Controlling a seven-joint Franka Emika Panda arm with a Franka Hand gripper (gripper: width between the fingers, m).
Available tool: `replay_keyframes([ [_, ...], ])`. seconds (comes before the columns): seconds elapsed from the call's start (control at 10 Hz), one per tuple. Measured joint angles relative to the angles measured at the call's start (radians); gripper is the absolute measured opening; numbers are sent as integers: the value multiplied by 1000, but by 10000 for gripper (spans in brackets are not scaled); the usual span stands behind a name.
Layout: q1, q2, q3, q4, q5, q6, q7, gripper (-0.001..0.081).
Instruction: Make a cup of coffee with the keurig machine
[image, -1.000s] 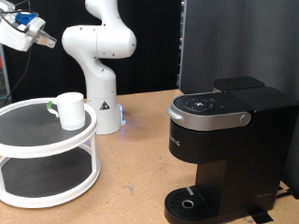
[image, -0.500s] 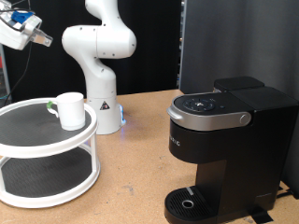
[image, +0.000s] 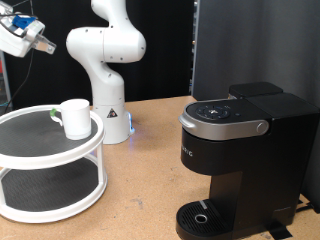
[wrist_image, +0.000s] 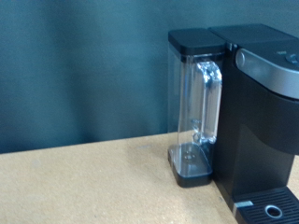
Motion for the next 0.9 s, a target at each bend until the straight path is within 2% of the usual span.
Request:
replay_keyframes([
  [0.5,0,33,-27,-22,-55,48,-96,2],
  [0.9,0,77,-31,-39,-65,135,-109,2],
])
